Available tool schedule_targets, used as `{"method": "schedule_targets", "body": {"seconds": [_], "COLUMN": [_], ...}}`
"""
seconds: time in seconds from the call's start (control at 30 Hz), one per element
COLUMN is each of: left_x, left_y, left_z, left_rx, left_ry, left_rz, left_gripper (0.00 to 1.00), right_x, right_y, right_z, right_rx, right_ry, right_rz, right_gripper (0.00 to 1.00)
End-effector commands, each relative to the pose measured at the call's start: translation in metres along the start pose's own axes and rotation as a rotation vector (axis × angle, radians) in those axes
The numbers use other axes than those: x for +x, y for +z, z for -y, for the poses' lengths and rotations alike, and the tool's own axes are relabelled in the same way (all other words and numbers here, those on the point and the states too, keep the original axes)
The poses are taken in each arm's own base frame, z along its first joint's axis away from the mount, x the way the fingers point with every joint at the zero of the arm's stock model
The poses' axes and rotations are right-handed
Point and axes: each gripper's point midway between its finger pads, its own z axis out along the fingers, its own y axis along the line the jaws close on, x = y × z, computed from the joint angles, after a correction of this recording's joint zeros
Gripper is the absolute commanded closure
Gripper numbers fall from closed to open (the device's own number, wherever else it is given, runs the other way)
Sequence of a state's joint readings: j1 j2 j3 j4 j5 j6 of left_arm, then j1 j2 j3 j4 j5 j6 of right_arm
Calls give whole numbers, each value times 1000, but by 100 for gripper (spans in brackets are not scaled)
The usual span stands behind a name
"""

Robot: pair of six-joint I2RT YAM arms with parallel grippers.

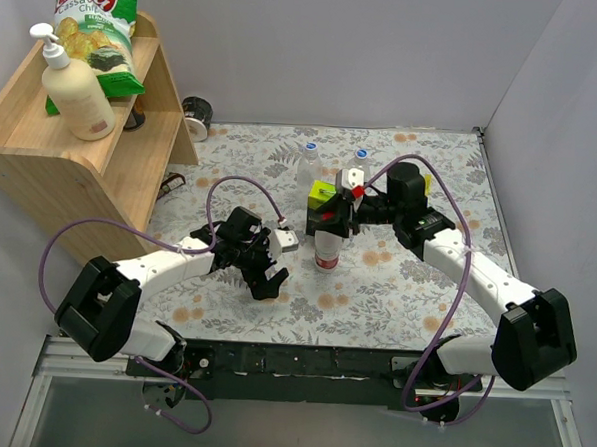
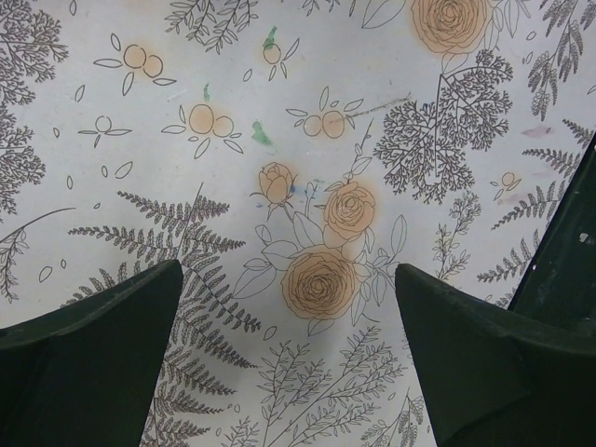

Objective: Screw on the bottle caps

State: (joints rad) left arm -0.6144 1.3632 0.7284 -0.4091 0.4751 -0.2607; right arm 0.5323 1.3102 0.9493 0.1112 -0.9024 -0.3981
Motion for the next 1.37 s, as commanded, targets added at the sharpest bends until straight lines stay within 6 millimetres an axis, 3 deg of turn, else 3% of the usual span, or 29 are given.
{"method": "schedule_targets", "body": {"seconds": [0.0, 0.17, 0.4, 0.43, 0.53, 0.57, 0.63, 0.67, 0.73, 0.77, 0.87, 0.9, 0.97, 1.07, 1.1, 1.2, 1.23, 1.3, 1.33], "left_x": [1, 1, 3, 3, 1, -1, -3, -4, -4, -6, -14, -18, -30, -71, -101, -148, -181, -199, -219], "left_y": [2, 2, 3, 3, 1, 0, -1, -3, -4, -6, -11, -13, -22, -51, -70, -114, -140, -151, -165], "left_z": [-4, -5, -4, -4, -5, -5, -5, -5, -5, -7, -16, -19, -33, -69, -84, -126, -134, -151, -156], "left_rx": [-12, -14, -8, -8, -11, -15, -17, -17, -14, -21, -41, -45, -80, -187, -235, -355, -379, -411, -433], "left_ry": [14, 17, 22, 21, 25, 29, 28, 26, 31, 33, 17, 8, -31, -102, -96, -181, -149, -127, -93], "left_rz": [-3, -3, -4, -5, 0, 7, 11, 14, 15, 18, 42, 52, 89, 206, 276, 418, 493, 502, 537], "left_gripper": [2, 2, 2, 2, 2, 2, 2, 2, 2, 2, 2, 2, 2, 2, 2, 2, 2, 2, 2], "right_x": [2, 4, 0, -5, -19, -39, -38, -52, -54, -62, -58, -70, -70, -80, -85, -87, -86, -83, -74], "right_y": [2, 2, 0, -1, -5, -8, -16, -23, -35, -47, -74, -81, -98, -112, -117, -126, -127, -130, -129], "right_z": [2, 2, 5, 7, 11, 18, 14, 26, 29, 44, 69, 77, 92, 106, 110, 116, 116, 115, 114], "right_rx": [9, 21, 38, 43, 66, 87, 97, 165, 247, 359, 586, 638, 763, 863, 895, 946, 950, 959, 955], "right_ry": [-19, -4, -5, -9, 35, 19, 88, 76, 145, 148, 231, 224, 230, 203, 189, 182, 178, 181, 189], "right_rz": [3, 0, 2, 7, -10, -5, -72, -83, -129, -149, -227, -220, -254, -253, -253, -269, -278, -286, -298], "right_gripper": [72, 45, 33, 25, 11, 11, 11, 11, 10, 10, 5, 5, 5, 5, 5, 4, 5, 5, 2]}}
